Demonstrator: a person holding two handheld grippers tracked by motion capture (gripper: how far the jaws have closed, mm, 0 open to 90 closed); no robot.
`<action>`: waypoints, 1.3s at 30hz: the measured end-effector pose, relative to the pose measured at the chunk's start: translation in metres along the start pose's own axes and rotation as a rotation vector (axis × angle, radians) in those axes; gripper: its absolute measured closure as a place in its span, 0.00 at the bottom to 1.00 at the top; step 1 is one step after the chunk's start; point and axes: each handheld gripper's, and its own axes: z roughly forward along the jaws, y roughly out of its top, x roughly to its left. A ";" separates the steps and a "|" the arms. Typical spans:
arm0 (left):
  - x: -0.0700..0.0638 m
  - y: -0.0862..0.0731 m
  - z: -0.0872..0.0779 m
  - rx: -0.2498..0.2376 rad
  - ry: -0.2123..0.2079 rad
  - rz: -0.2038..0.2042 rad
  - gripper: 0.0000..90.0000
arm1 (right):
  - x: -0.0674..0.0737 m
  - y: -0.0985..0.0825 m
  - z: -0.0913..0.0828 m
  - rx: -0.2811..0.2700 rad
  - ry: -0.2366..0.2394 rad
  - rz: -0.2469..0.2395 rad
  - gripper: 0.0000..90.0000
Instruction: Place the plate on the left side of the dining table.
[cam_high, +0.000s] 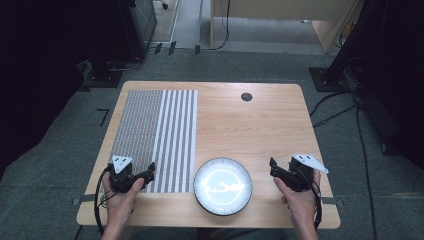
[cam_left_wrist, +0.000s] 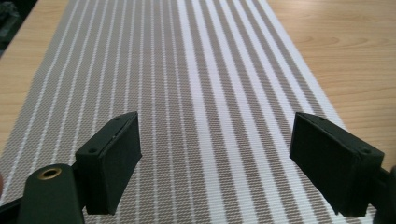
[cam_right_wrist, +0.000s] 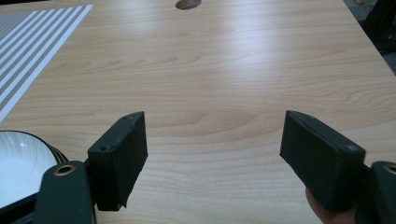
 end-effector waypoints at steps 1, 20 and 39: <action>-0.002 0.001 0.001 0.001 -0.003 0.003 0.18 | 0.001 0.001 0.000 -0.001 0.000 -0.004 0.25; -0.055 0.015 0.013 -0.003 -0.100 0.072 0.21 | 0.024 0.004 0.004 -0.003 0.017 -0.009 0.29; -0.100 -0.001 0.014 0.046 -0.269 0.127 0.34 | 0.035 -0.017 -0.009 -0.025 0.067 -0.013 0.39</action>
